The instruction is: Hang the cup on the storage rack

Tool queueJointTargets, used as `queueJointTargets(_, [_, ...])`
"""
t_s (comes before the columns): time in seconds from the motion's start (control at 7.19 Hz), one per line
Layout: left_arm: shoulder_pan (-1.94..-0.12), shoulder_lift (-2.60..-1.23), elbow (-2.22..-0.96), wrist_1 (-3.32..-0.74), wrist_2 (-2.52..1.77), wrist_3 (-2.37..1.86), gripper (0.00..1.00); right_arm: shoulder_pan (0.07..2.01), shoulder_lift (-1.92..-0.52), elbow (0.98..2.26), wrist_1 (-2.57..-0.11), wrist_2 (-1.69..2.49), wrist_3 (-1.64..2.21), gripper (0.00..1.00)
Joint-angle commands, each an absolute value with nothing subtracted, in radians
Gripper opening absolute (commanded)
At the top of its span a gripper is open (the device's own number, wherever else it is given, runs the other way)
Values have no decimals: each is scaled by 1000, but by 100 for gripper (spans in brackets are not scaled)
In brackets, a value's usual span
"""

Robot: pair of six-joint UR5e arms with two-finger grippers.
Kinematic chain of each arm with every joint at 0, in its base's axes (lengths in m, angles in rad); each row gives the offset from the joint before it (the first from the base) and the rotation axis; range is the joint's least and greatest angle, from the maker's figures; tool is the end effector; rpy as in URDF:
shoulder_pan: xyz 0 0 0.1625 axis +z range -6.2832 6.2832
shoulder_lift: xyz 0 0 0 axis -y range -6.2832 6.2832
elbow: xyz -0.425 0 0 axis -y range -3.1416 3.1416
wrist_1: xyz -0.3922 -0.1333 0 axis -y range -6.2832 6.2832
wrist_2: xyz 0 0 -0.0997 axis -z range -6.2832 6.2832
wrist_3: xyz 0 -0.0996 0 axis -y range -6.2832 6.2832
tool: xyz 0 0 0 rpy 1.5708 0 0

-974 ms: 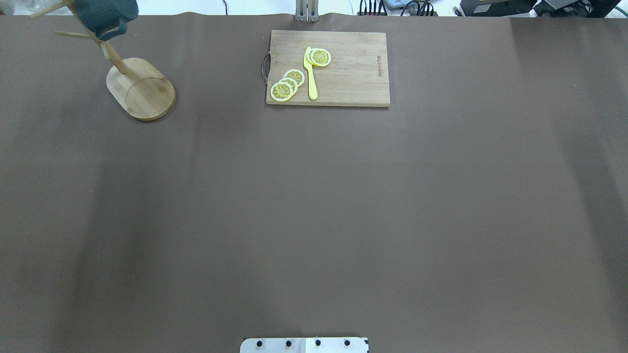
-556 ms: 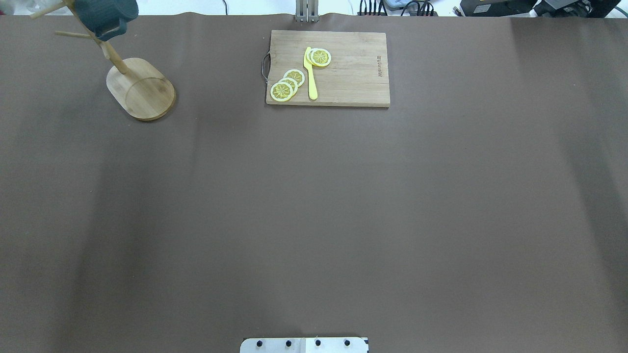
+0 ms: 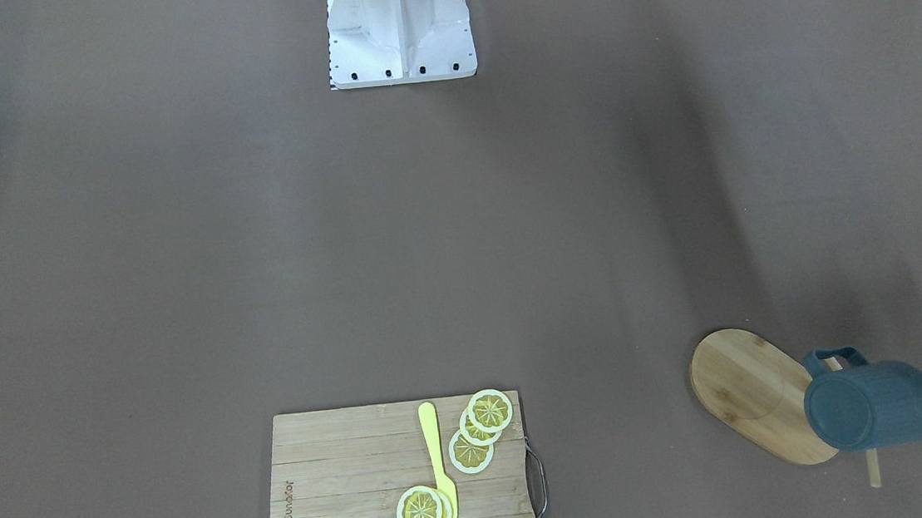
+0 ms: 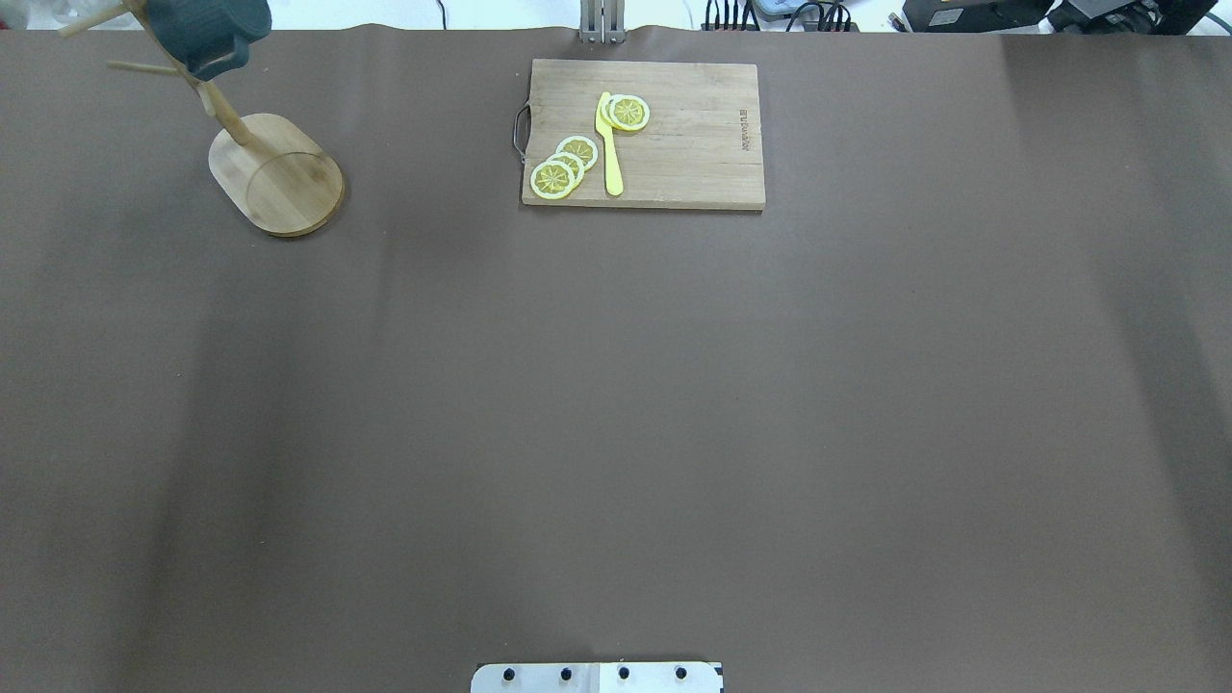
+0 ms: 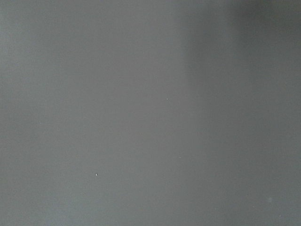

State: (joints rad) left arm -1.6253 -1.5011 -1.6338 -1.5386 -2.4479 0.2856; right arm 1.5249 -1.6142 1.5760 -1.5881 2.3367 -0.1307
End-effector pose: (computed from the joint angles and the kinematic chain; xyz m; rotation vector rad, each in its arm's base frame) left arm -0.0817 -0.4560 0.6566 0.1128 0.8720 0.1990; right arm 0.0427 -0.4715 0.6793 -0.0203 -0.7680 -0.1466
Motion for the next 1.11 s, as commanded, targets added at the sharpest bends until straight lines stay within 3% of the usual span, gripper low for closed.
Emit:
queueJointTargets(0.0, [-1626,-1502,-1634,-1539,-2447,287,99,1525,-1621,1585,-1588,2347,-132,100])
queueJointTargets(0.97, [-1626,-1499,-1632,-1539,-2442,287,99,1526,-1657,1611,-1588,2347,-133,100])
